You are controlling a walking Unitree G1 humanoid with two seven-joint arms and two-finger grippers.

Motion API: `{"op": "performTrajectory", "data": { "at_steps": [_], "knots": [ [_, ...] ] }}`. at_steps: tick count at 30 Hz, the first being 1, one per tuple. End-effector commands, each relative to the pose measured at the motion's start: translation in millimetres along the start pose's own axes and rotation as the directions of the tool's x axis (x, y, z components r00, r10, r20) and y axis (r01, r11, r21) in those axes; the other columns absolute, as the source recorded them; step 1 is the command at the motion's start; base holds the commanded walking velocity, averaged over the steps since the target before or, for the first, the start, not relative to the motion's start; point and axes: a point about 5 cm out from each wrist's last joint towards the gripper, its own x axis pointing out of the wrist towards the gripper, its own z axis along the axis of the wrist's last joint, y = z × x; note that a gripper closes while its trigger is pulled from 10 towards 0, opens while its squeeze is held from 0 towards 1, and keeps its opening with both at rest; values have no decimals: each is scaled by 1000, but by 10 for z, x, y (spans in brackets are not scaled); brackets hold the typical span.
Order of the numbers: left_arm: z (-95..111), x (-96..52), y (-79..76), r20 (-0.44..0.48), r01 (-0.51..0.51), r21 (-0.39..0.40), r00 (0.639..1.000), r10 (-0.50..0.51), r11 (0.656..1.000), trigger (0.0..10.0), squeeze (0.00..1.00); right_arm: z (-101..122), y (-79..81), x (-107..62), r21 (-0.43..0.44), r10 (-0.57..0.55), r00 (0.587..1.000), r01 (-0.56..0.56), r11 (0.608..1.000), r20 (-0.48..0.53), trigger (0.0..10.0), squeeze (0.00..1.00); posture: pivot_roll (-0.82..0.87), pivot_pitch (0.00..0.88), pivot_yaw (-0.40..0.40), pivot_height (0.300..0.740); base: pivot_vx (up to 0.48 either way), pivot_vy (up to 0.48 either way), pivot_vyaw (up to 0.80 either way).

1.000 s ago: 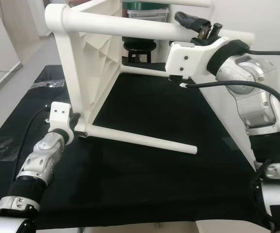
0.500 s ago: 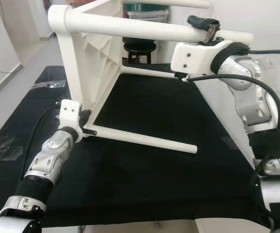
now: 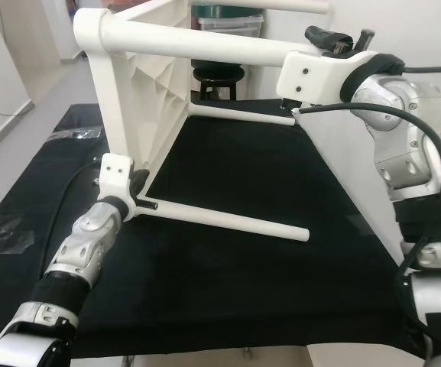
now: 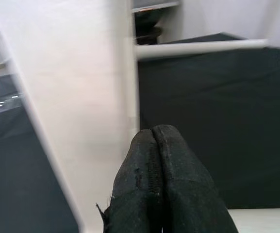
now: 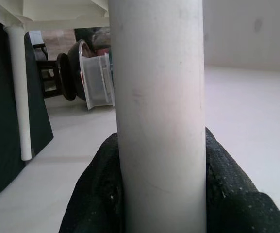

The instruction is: Building children table

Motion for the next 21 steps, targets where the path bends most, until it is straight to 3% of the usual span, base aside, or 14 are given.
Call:
{"op": "performTrajectory", "data": {
  "at_steps": [1,11,13,21],
  "knots": [
    [-66,5,89,-21,-31,24,999,32,999,10000,0,24,12,22,25,12,1000,-12,1000,9,0,0,-108,0,-6,740,0,0,0],
    [-116,80,157,-61,9,25,998,-8,1000,10000,0,46,-35,-2,24,3,1000,-4,1000,22,0,0,-155,20,12,740,0,0,0],
    [-149,125,222,-116,38,10,993,-37,999,10000,0,40,-88,-47,17,-2,1000,2,1000,25,0,0,-189,49,25,740,0,0,0],
    [-237,120,311,-163,37,-2,986,-37,999,10000,0,59,-181,-135,2,-10,999,9,1000,36,0,0,-237,107,36,740,0,0,0]
  ]
}}
